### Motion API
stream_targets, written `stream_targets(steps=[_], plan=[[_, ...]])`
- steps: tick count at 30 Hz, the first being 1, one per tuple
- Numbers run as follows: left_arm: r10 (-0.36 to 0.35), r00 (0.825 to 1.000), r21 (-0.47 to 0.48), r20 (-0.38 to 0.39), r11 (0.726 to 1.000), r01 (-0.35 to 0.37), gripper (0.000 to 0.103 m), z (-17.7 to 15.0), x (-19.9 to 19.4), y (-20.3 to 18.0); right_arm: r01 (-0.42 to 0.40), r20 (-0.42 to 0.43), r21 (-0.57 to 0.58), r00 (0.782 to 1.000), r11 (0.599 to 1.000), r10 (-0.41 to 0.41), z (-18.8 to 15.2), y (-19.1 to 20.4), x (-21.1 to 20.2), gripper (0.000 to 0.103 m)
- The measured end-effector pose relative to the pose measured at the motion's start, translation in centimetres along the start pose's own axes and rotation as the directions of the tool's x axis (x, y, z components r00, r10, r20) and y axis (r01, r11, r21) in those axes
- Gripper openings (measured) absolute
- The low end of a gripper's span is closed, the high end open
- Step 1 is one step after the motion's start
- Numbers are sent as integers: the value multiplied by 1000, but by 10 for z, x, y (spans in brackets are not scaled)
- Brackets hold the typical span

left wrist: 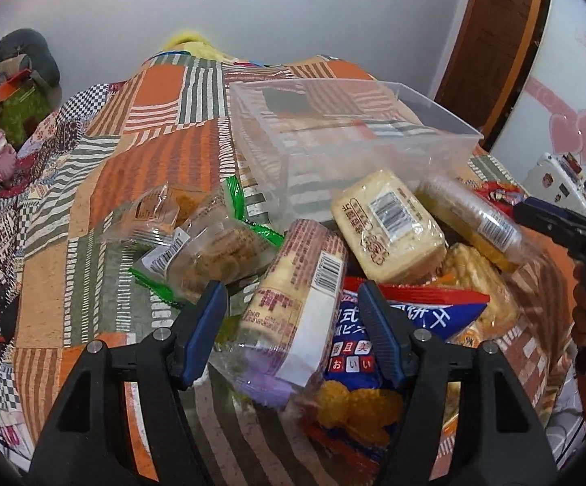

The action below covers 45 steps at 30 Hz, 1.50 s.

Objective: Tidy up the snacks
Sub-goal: 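Lower both tools toward the biscuit rolls in the snack pile, then grasp pink-wrapped biscuit roll with left tool while right tool grasps clear biscuit roll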

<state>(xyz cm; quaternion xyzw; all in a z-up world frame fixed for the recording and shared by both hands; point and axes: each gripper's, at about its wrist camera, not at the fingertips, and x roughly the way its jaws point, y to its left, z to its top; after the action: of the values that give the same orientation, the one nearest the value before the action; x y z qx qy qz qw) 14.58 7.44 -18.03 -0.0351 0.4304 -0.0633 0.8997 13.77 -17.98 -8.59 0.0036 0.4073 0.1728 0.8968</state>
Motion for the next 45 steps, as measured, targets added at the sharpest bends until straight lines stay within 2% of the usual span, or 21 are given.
stream_targets(steps=[6,10,12,16,19,20,21,24,26,31,34,38,42,45], plan=[[43,999,49,-3,998,-43,63,-5,-4,-5,-23,-20,13,1000,1000,23,-3,-3,-2,86],[33,999,76,-5,997,-32,59,-2,-2,-5,-27,-21,2,999,1000,27,-7,-2,-8,86],[4,1000,87,-12,996,-3,51,-1,0,-5,-33,-16,-6,999,999,33,-6,-1,-14,86],[8,1000,96,-7,995,-7,43,0,2,-4,-61,10,-30,998,998,61,-3,7,-24,85],[13,1000,87,4,996,-13,31,-5,-6,0,-96,-8,-41,995,995,96,-3,13,-20,77],[13,1000,84,2,996,-13,26,-8,-8,2,-113,-29,-42,993,993,112,-5,16,-15,71],[11,1000,79,-5,997,-10,25,-11,-10,4,-124,-47,-41,991,991,122,-7,19,-10,67],[31,999,80,-20,996,-29,25,-23,-12,7,-148,-94,-40,985,988,144,-12,28,3,53],[29,999,73,-27,997,-27,25,-29,-14,9,-150,-113,-40,983,988,145,-13,33,14,49],[4,999,47,-36,999,-2,29,-29,-13,14,-113,-107,-73,989,991,105,-6,42,23,49],[15,999,70,-46,997,-12,40,-29,-8,6,-91,-107,-91,991,992,81,-6,43,28,48],[49,997,108,-54,993,-43,44,-32,-2,-2,-35,-100,-127,995,991,22,-9,43,28,32],[55,994,94,-93,994,-47,47,-35,9,1,-69,-112,-101,992,993,57,-12,33,21,32],[49,995,79,-90,996,-42,47,-35,12,3,-75,-118,-106,991,992,62,-17,31,13,32]])
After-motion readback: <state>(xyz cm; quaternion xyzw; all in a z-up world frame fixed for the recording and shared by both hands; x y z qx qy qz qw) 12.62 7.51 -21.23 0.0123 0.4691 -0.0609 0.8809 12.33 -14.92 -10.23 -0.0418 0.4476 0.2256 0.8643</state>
